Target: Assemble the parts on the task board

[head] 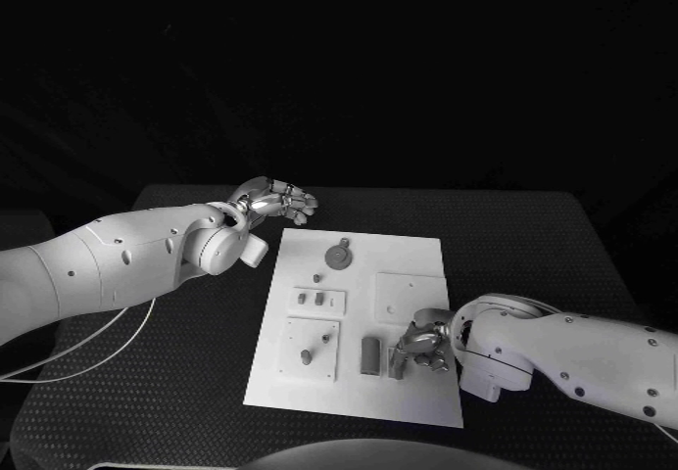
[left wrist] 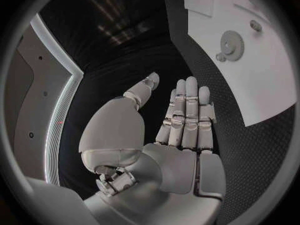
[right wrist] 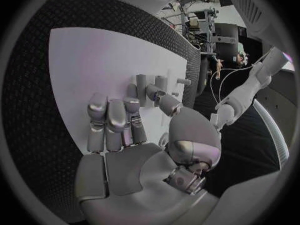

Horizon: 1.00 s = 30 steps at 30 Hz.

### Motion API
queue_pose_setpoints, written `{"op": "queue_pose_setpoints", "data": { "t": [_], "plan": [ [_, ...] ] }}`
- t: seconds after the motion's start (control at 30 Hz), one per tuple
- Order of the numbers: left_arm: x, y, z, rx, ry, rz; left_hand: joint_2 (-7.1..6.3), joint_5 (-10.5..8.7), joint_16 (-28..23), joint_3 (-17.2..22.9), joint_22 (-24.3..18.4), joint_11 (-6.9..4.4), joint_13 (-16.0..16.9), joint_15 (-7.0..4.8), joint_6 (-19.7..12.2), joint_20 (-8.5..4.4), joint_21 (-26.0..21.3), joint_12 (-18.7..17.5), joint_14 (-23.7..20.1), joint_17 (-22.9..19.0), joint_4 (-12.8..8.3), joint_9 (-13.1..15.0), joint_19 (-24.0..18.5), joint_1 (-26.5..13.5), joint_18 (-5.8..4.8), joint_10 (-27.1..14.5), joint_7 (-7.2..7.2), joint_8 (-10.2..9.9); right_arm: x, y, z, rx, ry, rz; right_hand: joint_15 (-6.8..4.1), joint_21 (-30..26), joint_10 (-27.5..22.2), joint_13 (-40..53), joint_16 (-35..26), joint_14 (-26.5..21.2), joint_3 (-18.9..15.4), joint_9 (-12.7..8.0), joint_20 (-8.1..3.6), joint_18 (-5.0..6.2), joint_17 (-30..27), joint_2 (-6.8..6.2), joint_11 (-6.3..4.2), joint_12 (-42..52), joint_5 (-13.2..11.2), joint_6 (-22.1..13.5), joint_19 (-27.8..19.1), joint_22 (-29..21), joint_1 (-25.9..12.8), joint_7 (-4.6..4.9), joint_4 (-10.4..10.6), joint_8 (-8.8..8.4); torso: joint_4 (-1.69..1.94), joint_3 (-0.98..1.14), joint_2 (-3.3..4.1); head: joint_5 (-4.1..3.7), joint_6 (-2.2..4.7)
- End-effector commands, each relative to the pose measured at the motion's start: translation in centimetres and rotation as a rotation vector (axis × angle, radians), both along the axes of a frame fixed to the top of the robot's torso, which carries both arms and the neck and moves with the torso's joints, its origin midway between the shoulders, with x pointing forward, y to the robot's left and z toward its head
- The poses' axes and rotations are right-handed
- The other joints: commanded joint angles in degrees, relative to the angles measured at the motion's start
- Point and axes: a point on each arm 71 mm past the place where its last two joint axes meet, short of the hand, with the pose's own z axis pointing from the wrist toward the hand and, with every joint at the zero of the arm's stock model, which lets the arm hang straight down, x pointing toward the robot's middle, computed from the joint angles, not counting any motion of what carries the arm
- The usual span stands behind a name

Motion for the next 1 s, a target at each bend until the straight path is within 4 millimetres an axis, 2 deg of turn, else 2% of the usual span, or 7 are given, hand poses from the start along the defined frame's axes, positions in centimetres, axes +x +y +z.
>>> {"op": "queue_pose_setpoints", "data": {
  "t": [0.03, 0.33, 0.6, 0.8, 1.0],
  "plan": [
    [-0.04, -0.27, 0.07, -0.009, 0.001, -0.017, -0.12, 0.02, -0.38, 0.0, 0.07, -0.17, 0.04, 0.09, -0.58, 0.32, -0.28, -0.07, 0.26, 0.07, 0.34, -0.07, 0.05, -0.01, 0.06, -0.43, -0.02, 0.2, -0.17, 0.71, 0.23, 0.034, -0.018, 0.026, -0.45, 0.24, 0.13, 0.06, -0.26, 0.1, -0.11, -0.02, -0.37, 2.56, 0.0, -0.18, -0.29, -0.33, -0.42, 0.34, -0.09, -0.1, -0.38, 0.02, -0.05, -0.22, 0.0, -0.01, 0.0, 0.0, -0.03],
    [-0.03, -0.26, 0.06, -0.009, 0.001, -0.017, -0.11, 0.03, -0.42, 0.0, 0.09, -0.16, 0.04, 0.1, -0.59, 0.33, -0.3, -0.07, 0.26, 0.11, 0.36, -0.08, 0.05, -0.02, 0.06, -0.44, -0.01, 0.21, -0.11, 0.64, 0.24, 0.033, -0.023, 0.025, -0.5, 0.19, 0.13, 0.06, -0.46, 0.08, -0.15, -0.15, -0.41, 2.56, -0.06, -0.71, -0.27, -0.42, -1.14, 0.28, -0.05, -0.18, -0.53, 0.04, 0.12, -0.28, 0.0, -0.01, -0.01, 0.01, -0.02],
    [-0.03, -0.24, 0.07, -0.009, 0.001, -0.016, -0.11, 0.02, -0.44, -0.01, 0.11, -0.16, 0.04, 0.1, -0.6, 0.34, -0.32, -0.07, 0.26, 0.14, 0.38, -0.09, 0.04, -0.04, 0.05, -0.45, -0.01, 0.21, -0.15, 0.69, 0.25, 0.036, -0.021, 0.029, -0.54, 0.01, 0.07, 0.14, -1.0, -0.02, -0.33, -0.48, -0.51, 2.56, -0.18, -3.96, -0.23, -0.61, -4.93, 0.2, 0.06, -0.47, -1.73, 0.05, 1.7, -0.38, -0.03, 0.02, -0.01, 0.08, -0.03],
    [-0.02, -0.24, 0.07, -0.009, 0.001, -0.016, -0.11, 0.02, -0.47, -0.01, 0.13, -0.16, 0.04, 0.11, -0.61, 0.34, -0.33, -0.07, 0.26, 0.17, 0.4, -0.09, 0.05, -0.05, 0.05, -0.45, -0.01, 0.22, -0.17, 0.72, 0.24, 0.039, -0.019, 0.032, -0.55, -0.05, 0.03, 0.22, -1.19, 0.0, -0.08, -0.65, -0.61, 2.56, -0.05, -5.76, -0.25, -0.69, -7.57, 0.16, 0.09, -0.6, -2.2, 0.07, 2.97, -0.4, -0.05, -0.01, -0.03, 0.08, -0.04],
    [-0.03, -0.22, 0.07, -0.009, 0.001, -0.016, -0.11, 0.02, -0.49, 0.0, 0.14, -0.16, 0.04, 0.11, -0.61, 0.34, -0.34, -0.07, 0.26, 0.19, 0.39, -0.1, 0.04, -0.03, 0.05, -0.46, -0.01, 0.22, -0.18, 0.73, 0.24, 0.04, -0.017, 0.036, -0.57, -0.03, 0.01, 0.29, -1.32, -0.03, -0.22, -0.7, -0.69, 2.56, -0.02, -7.34, -0.24, -0.72, -8.13, 0.1, 0.16, -0.66, -2.48, 0.08, 3.83, -0.36, -0.04, 0.0, -0.01, 0.08, -0.07]
  ]
}}
